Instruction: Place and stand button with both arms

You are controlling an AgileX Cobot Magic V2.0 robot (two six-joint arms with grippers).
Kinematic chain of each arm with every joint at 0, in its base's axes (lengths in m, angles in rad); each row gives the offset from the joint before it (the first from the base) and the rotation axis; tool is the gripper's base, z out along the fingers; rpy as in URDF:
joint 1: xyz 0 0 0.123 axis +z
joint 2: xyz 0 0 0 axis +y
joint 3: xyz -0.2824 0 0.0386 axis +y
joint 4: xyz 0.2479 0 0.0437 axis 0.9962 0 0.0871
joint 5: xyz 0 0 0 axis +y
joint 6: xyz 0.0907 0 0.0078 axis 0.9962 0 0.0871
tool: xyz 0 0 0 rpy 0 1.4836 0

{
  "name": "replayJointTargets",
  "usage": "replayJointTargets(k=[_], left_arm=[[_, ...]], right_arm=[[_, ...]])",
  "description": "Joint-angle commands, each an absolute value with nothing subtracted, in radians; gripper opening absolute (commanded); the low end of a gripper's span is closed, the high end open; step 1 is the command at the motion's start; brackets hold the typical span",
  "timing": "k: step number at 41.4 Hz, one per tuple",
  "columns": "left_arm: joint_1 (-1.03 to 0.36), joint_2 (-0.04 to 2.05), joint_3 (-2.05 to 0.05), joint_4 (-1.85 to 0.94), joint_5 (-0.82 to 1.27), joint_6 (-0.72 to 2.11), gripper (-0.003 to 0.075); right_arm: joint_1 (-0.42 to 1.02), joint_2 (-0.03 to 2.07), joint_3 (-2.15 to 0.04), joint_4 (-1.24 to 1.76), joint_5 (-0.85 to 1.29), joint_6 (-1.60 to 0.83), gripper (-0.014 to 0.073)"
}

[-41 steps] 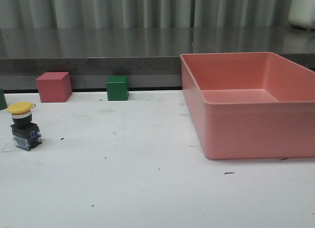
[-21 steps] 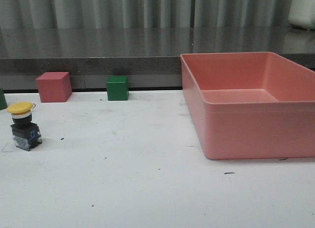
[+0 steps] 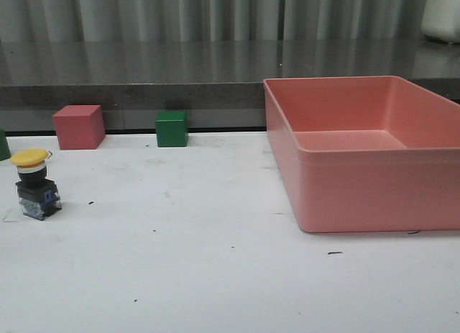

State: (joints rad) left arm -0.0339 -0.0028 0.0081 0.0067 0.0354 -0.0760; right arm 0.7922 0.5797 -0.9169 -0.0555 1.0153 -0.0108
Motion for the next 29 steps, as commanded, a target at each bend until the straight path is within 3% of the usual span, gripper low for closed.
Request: replayJointTargets(k=[1,20,29], left_arm=[[-0.041,-0.026,0.023,0.008,-0.050,-0.085,-0.0020],[-0.041,-0.026,0.023,0.008,-0.050,-0.085,-0.0020],[-0.041,-0.026,0.023,0.008,-0.050,-0.085,-0.0020]], right_arm=[[0.791,0.583,-0.942,-0.070,0.957,-0.012,-0.0068],[0.776,0.557,-0.918,-0.063,0.950,-0.012,-0.0068],[0.556,0.397,-0.776,-0.051,0.785,-0.012,-0.0068]])
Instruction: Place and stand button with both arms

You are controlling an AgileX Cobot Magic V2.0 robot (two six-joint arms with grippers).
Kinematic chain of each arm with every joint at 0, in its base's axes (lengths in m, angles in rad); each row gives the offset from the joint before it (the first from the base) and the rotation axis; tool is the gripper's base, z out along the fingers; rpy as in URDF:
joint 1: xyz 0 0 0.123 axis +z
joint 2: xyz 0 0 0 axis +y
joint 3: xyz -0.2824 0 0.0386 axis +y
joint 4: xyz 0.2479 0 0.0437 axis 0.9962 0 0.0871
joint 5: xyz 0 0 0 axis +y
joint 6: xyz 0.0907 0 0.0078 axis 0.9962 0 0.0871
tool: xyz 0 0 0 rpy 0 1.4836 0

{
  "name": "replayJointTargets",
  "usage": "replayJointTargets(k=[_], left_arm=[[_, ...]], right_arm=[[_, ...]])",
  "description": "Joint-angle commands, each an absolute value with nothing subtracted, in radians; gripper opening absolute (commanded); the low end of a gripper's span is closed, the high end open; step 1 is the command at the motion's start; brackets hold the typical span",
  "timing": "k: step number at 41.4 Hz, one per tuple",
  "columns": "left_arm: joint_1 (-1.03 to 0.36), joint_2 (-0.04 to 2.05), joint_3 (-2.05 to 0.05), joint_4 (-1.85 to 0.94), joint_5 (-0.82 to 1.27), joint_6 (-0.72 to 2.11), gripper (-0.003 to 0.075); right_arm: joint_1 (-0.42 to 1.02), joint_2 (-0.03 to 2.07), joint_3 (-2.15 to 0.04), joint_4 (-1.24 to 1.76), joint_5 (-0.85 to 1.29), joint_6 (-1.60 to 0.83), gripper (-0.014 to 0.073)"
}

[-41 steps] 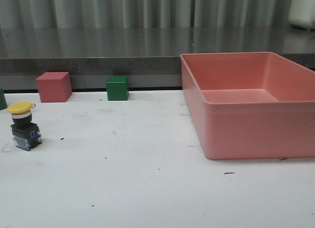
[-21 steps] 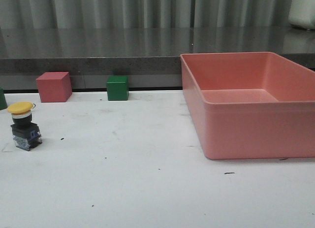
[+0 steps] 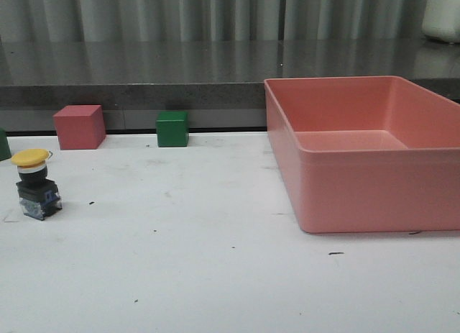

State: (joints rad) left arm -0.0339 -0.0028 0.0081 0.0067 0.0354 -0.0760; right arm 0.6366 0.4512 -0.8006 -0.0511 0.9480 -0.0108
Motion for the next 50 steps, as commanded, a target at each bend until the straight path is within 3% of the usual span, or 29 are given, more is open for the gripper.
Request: replayJointTargets(k=[1,12,21,34,50], left_arm=[[-0.041,-0.026,0.023,0.008,-0.050,-0.085,-0.0020],[-0.041,-0.026,0.023,0.008,-0.050,-0.085,-0.0020],[-0.041,-0.026,0.023,0.008,-0.050,-0.085,-0.0020],[-0.041,-0.026,0.023,0.008,-0.050,-0.085,-0.0020],[-0.041,-0.026,0.023,0.008,-0.050,-0.085,-0.0020]], right_arm=[[0.522,0.369,-0.746,-0.051,0.750,-0.012,-0.0068],[0.244,0.141,-0.400,-0.051,0.299,-0.012,-0.0068],[0.100,0.033,-0.160,-0.032,0.078,-0.012,-0.0068],[0.068,-0.030,0.027,0.016,-0.126,-0.012,-0.0068],[0.038,-0.029,0.024,0.016,-0.106,-0.012,-0.0068]])
